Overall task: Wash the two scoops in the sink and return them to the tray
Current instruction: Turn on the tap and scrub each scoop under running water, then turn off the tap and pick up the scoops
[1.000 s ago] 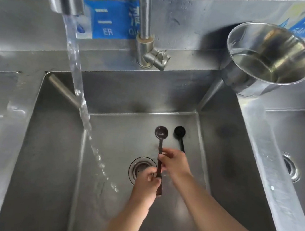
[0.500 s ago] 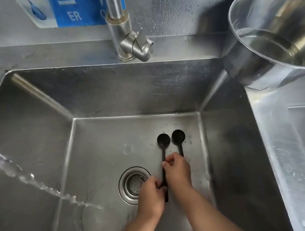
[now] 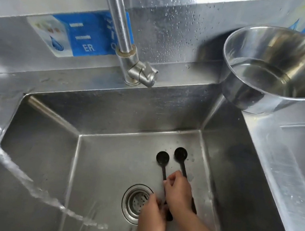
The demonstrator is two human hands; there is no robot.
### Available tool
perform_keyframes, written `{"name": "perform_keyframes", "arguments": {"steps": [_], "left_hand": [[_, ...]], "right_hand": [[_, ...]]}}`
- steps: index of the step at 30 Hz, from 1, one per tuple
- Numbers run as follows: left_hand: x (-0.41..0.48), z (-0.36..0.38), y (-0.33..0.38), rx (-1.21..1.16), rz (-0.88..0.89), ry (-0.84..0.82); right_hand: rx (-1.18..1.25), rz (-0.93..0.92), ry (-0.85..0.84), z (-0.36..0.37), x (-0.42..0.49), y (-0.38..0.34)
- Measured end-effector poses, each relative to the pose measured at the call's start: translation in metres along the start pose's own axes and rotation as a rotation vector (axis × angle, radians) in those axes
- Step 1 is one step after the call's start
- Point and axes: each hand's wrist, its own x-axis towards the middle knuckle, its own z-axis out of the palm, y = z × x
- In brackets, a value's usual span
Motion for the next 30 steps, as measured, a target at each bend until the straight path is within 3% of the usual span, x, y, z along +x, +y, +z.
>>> {"name": "perform_keyframes", "arguments": {"steps": [4, 8, 13, 17, 24, 30], "left_hand": [[0.007, -0.048, 0.020, 0.221, 0.042, -0.058], [0.016, -0.114, 0.055, 0.312, 0.208, -0.038], [0.015, -0.193, 0.102, 0.272, 0.392, 0.275], [0.013, -0.232, 0.138, 0.362, 0.700, 0.648], [0.052, -0.252, 0.151, 0.475, 0.486, 0.321], [0.056, -0.253, 0.137, 0.720, 0.421, 0.267]], "right_hand": [[-0.020, -0.094, 0.006, -0.024, -0.012, -0.034], [0.024, -0.250, -0.052, -0.064, -0.022, -0.097], [0.181, -0.362, 0.041, -0.117, -0.029, -0.180], [0.313, -0.392, 0.104, -0.134, -0.040, -0.222], [0.484, -0.351, 0.088, -0.124, -0.066, -0.244], [0.556, -0.338, 0.076, -0.112, -0.076, -0.247]]}}
